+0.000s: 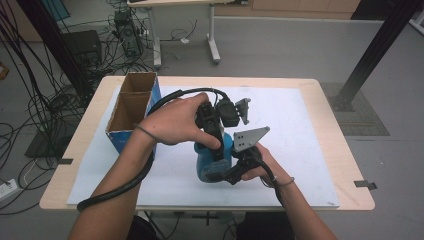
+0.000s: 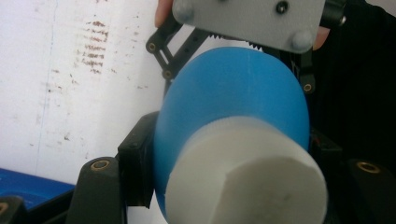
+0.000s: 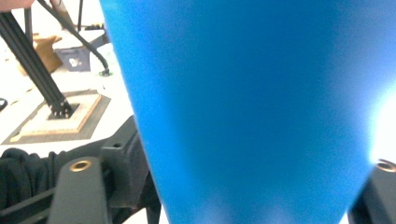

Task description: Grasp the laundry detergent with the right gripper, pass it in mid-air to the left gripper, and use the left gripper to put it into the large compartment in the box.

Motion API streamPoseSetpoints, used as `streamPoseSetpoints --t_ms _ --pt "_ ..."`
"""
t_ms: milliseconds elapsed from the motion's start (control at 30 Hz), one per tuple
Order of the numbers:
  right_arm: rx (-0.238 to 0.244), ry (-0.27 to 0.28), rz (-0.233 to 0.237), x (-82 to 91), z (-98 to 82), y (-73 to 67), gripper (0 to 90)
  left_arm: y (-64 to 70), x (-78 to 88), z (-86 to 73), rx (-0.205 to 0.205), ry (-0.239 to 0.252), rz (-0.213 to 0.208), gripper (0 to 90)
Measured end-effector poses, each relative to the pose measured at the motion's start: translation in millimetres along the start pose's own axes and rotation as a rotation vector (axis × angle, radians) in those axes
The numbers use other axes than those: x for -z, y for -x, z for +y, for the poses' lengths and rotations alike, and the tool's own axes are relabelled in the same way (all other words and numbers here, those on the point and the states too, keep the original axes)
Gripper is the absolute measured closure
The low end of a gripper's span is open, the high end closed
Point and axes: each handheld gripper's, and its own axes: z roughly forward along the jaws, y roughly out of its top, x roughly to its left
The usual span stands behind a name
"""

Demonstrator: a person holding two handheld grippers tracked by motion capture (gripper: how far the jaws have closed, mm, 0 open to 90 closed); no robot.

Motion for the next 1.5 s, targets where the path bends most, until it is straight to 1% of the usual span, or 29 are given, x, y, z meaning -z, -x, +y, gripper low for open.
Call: streamPoseSetpoints --t_ms 100,133,200,267,300,367,600,900,967,1000,1333,1500 --pt "-0.025 0.025 -0.005 2.2 -1.3 0.5 21.5 0.0 0.0 0.3 0.002 -0.001 0.003 36.4" --pt "-0.034 0.026 -0.001 3.3 -1.9 0.6 17.9 0.3 -0.1 0.1 0.0 -0.003 0.003 36.4" --pt "-0.036 0.029 -0.011 4.7 -3.3 1.0 14.6 0.2 0.3 0.2 0.002 -0.005 0.004 36.4" --pt "-0.05 0.039 -0.009 6.7 -5.2 1.9 8.5 -0.1 0.5 0.1 0.003 -0.006 0.005 36.4" --pt "-0.054 0.043 -0.013 7.7 -6.0 2.1 8.1 -0.2 0.5 0.0 0.003 -0.004 0.005 36.4" --pt "-0.054 0.049 -0.008 9.5 -7.2 1.8 4.4 -0.4 0.3 -0.2 0.004 -0.005 0.004 36.4" --pt "-0.039 0.053 -0.012 11.5 -6.9 0.8 3.0 -0.6 0.6 0.1 0.009 -0.002 0.004 36.4" --pt "-0.043 0.064 -0.024 19.2 -7.0 1.8 3.1 -2.9 0.9 -1.9 0.019 0.002 -0.002 36.3" --pt "-0.044 0.065 -0.033 22.0 -7.2 2.3 3.2 -3.8 0.9 -2.3 0.021 0.007 -0.002 36.3" --pt "-0.045 0.065 -0.037 23.6 -7.4 2.6 3.2 -3.8 1.0 -2.5 0.019 0.001 -0.003 36.3" --pt "-0.049 0.066 -0.065 43.7 -10.2 3.9 4.1 -4.7 0.5 -1.8 0.038 0.013 -0.007 36.3" --pt "-0.061 0.067 -0.087 55.4 -15.3 4.3 4.3 -5.8 0.8 -2.4 0.031 0.008 -0.006 36.3"
